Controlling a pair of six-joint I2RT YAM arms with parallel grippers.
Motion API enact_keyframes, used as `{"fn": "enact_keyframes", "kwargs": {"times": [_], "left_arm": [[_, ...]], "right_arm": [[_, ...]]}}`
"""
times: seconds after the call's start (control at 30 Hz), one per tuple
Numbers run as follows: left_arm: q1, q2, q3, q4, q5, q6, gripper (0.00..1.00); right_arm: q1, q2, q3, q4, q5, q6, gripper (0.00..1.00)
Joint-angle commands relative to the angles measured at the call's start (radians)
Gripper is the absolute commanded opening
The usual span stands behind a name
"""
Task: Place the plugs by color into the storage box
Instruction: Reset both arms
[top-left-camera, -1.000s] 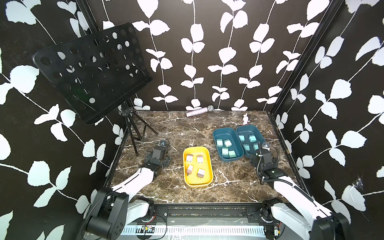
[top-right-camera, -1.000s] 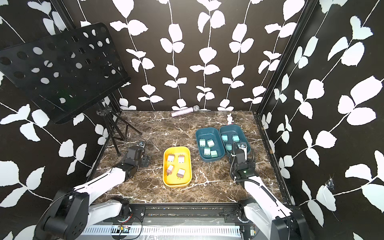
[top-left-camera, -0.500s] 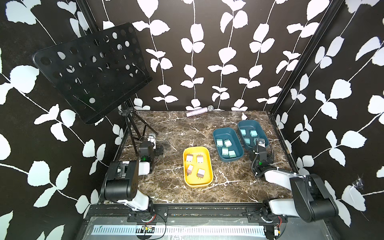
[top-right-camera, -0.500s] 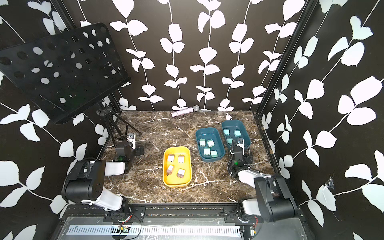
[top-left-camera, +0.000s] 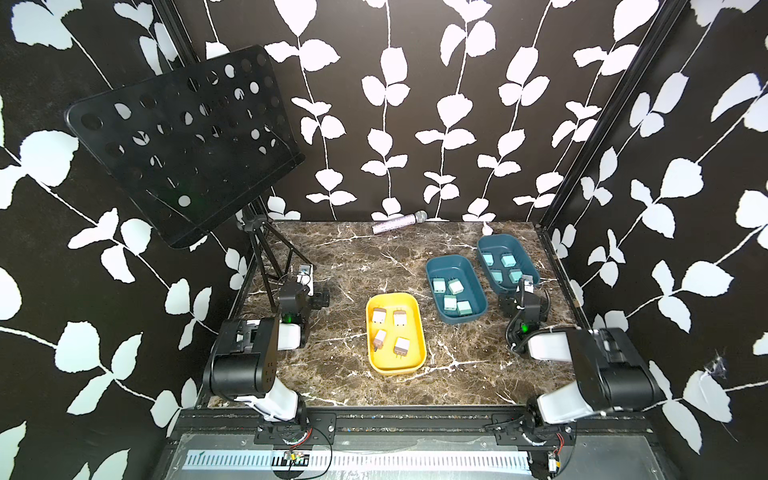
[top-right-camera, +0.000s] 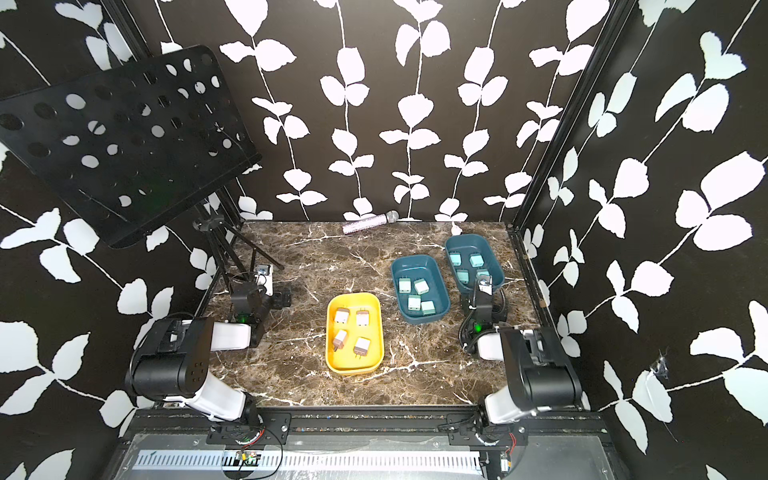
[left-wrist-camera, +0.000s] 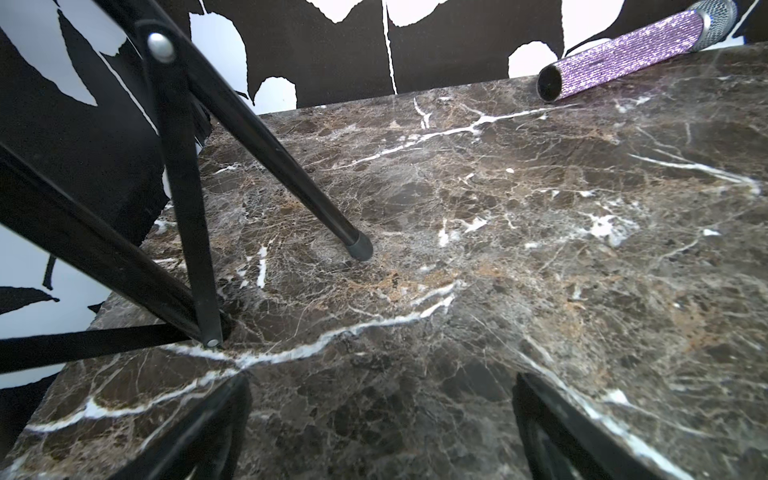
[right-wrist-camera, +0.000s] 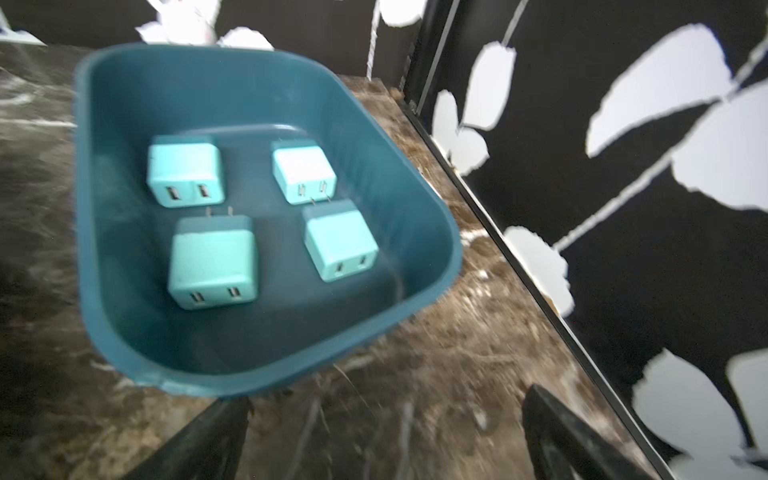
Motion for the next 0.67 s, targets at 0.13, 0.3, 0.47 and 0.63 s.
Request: {"fn": "enact_keyframes", "kwargs": {"times": [0.13, 0.3, 0.47, 0.63], "left_arm": [[-0.011, -0.013, -0.002, 0.015, 0.011, 0.003, 0.99], [-0.016, -0.012, -0.001, 0.011, 0.006, 0.006, 0.99], [-0.02, -0.007, 0.011, -0.005, -0.002, 0.01, 0.99], [-0.02, -0.009, 0.006, 0.006, -0.001, 0.012, 0.99]], "right_arm": [[-0.006, -0.016, 0.035, 0.04, -0.044, 0.003, 0.99], [-0.006, -0.008, 0.033, 0.058, -0.039, -0.003, 0.99], [-0.006, -0.011, 0.034, 0.046, -0.041, -0.001, 0.99], [-0.006, -0.012, 0.034, 0.047, -0.042, 0.0, 0.99]]}}
